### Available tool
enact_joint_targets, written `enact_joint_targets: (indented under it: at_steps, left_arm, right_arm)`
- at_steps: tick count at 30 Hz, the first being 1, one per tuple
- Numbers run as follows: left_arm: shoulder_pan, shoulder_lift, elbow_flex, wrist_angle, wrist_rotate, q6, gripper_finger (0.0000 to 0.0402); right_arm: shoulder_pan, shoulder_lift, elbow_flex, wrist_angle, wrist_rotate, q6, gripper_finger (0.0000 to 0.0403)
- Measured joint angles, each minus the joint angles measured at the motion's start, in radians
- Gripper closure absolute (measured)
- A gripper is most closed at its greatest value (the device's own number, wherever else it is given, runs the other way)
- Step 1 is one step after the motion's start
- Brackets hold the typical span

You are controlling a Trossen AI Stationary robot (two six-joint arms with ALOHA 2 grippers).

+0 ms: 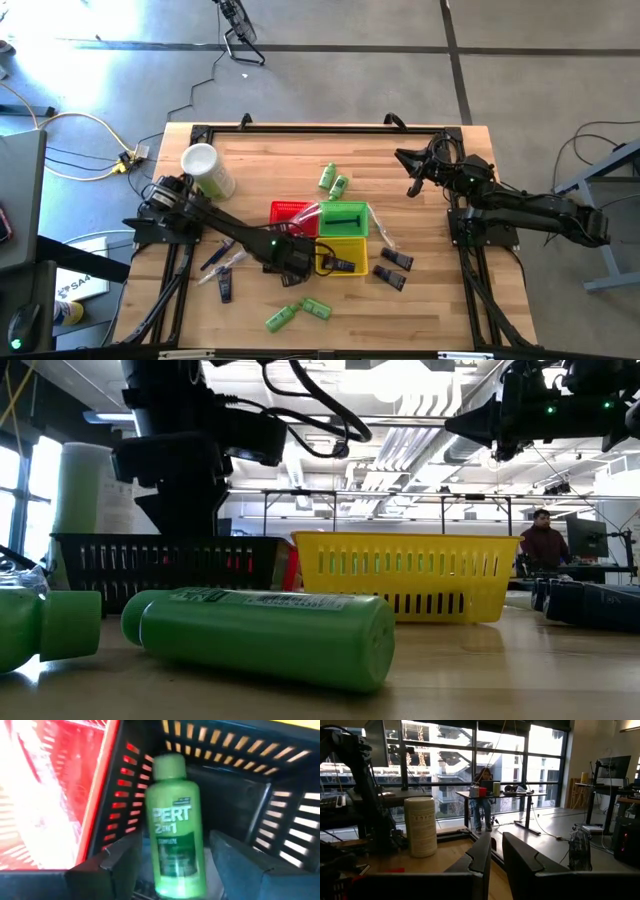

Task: Pick & Place Travel size toiletries
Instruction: Put the green shampoo bottle into the black bin, then put the dark blue shaving cream into the yellow bin

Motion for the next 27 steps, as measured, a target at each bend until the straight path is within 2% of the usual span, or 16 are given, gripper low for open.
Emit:
enact_joint_targets:
  at_steps: [5, 11, 20, 27]
  left_arm:
    - [0.012, -0.002, 0.000, 0.001, 0.035, 0.024, 0.0169]
    - [0.011, -0.033, 0.004, 0.003, 0.039, 0.033, 0.0210]
    - [0.011, -0.046, 0.156, -0.027, 0.035, 0.127, 0.0260]
    - [0.011, -0.047, 0.328, -0.010, -0.130, 0.264, 0.0279]
  right_arm:
    - [0.000, 0.000, 0.000, -0.001, 0.001, -0.001, 0.0363]
    - [0.000, 0.000, 0.000, -0.001, 0.002, -0.002, 0.0363]
    - [0.000, 0.000, 0.000, -0.001, 0.002, -0.003, 0.0363]
    - [0.000, 0.000, 0.000, -0.001, 0.002, -0.003, 0.0363]
